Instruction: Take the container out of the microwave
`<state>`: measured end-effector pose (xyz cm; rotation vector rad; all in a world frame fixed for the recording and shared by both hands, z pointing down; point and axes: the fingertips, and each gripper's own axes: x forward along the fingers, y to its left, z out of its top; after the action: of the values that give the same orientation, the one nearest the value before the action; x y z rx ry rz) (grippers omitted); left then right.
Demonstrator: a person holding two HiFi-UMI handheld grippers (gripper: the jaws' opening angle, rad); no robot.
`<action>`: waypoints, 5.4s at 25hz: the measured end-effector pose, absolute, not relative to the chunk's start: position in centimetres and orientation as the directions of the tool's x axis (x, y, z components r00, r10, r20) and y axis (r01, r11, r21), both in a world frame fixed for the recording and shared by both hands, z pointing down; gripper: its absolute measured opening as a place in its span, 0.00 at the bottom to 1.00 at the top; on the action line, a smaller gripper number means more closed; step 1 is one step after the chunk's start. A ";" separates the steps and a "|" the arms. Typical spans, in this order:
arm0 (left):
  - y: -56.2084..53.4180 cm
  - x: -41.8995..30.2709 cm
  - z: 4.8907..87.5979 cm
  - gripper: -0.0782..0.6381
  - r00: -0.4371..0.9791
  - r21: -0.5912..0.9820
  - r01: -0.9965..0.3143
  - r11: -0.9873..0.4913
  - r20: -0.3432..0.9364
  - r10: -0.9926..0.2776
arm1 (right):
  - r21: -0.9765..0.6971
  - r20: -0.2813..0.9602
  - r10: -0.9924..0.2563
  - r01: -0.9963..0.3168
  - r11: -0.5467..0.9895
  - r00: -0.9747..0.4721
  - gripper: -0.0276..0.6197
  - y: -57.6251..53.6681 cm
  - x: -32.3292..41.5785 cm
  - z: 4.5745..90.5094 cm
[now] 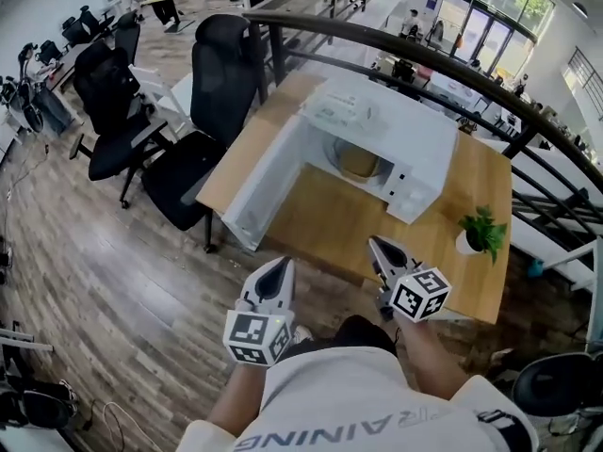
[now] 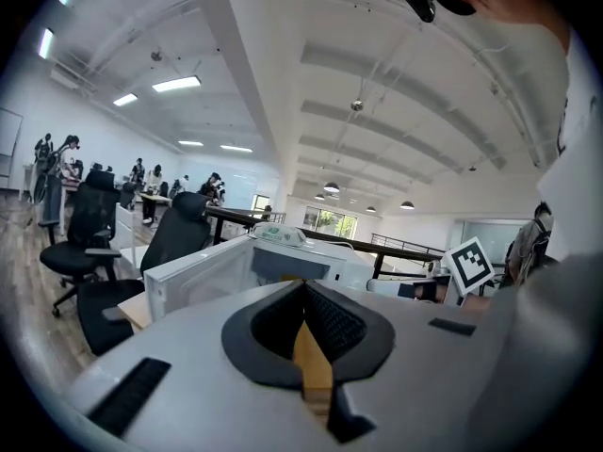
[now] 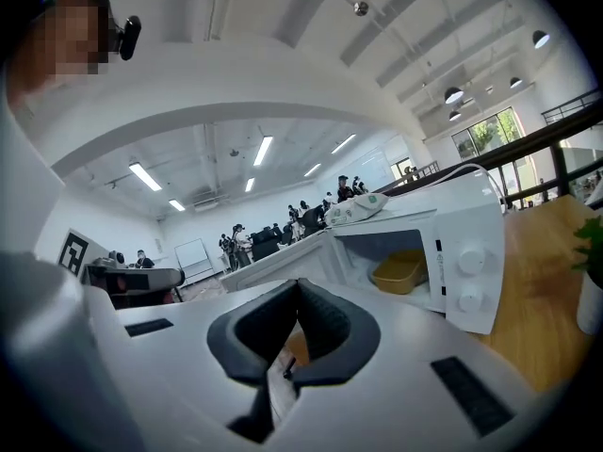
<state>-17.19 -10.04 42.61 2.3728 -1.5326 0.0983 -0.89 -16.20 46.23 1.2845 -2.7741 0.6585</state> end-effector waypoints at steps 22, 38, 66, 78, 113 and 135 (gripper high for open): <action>-19.6 -16.1 44.2 0.15 0.517 0.234 -0.851 -0.470 0.227 -0.825 | -0.576 0.255 -0.805 -0.753 0.318 -0.535 0.08 -25.6 -0.6 53.6; -24.4 -14.0 46.8 0.15 0.521 0.215 -0.854 -0.474 0.333 -0.786 | -0.969 0.146 -0.927 -0.240 -0.063 -0.345 0.48 -36.0 1.6 63.0; -24.1 -13.4 48.9 0.15 0.528 0.239 -0.849 -0.471 0.394 -0.752 | -0.977 0.141 -0.989 0.156 -0.146 -0.042 0.55 -41.1 4.6 68.0; -24.8 -13.9 48.4 0.15 0.527 0.246 -0.850 -0.467 0.384 -0.758 | -0.970 0.155 -0.987 0.182 -0.161 -0.044 0.50 -41.3 4.5 68.2; -24.0 -15.9 48.7 0.15 0.532 0.268 -0.847 -0.460 0.382 -0.756 | -0.986 0.086 -0.990 0.134 -0.101 -0.114 0.40 -41.3 3.4 66.2; -18.9 -16.5 47.2 0.15 0.564 0.266 -0.825 -0.499 0.321 -0.761 | -0.999 0.033 -0.959 0.032 -0.043 -0.281 0.40 -33.5 0.2 61.4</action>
<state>-16.52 -18.94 47.18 2.4123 -1.2876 0.2257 0.20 -33.47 61.37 1.8805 -2.4240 2.5925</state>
